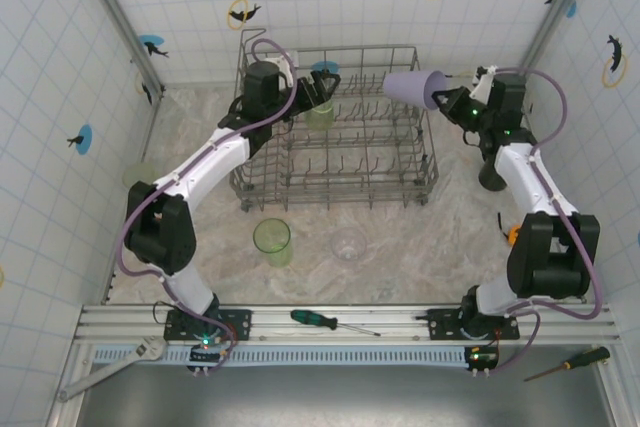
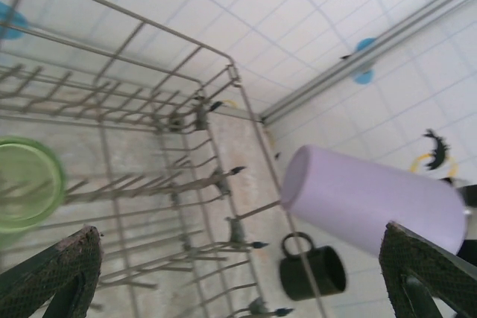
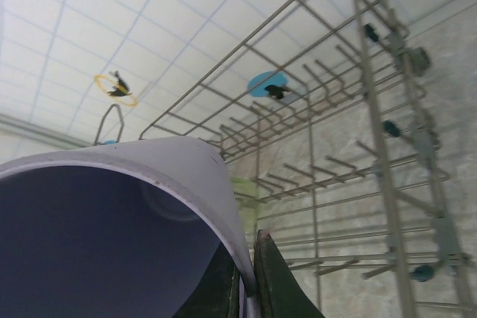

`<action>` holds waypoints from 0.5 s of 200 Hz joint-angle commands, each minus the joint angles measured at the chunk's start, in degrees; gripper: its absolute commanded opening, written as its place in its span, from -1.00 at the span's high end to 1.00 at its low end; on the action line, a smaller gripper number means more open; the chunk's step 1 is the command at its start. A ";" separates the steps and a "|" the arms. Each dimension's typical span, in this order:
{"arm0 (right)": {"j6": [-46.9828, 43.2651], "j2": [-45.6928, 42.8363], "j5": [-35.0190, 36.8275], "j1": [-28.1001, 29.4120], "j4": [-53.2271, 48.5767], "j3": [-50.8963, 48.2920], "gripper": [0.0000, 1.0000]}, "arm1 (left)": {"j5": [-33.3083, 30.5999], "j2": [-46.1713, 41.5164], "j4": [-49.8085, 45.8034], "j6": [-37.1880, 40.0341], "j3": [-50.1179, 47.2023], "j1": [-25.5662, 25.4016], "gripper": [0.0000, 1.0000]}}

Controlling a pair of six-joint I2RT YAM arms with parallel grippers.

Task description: Load the cups into the dish rack

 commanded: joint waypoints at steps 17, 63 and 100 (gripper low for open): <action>6.28 -3.62 -2.81 2.61 16.94 -5.54 1.00 | 8.50 3.55 7.24 -9.04 0.37 0.66 -0.95; 14.22 -1.99 -2.96 5.21 30.72 -10.77 1.00 | 8.85 3.63 11.47 -12.42 -0.54 0.66 -0.95; 18.27 0.08 -2.45 7.70 37.94 -12.80 1.00 | 13.60 5.97 16.35 -18.30 0.81 0.84 -0.95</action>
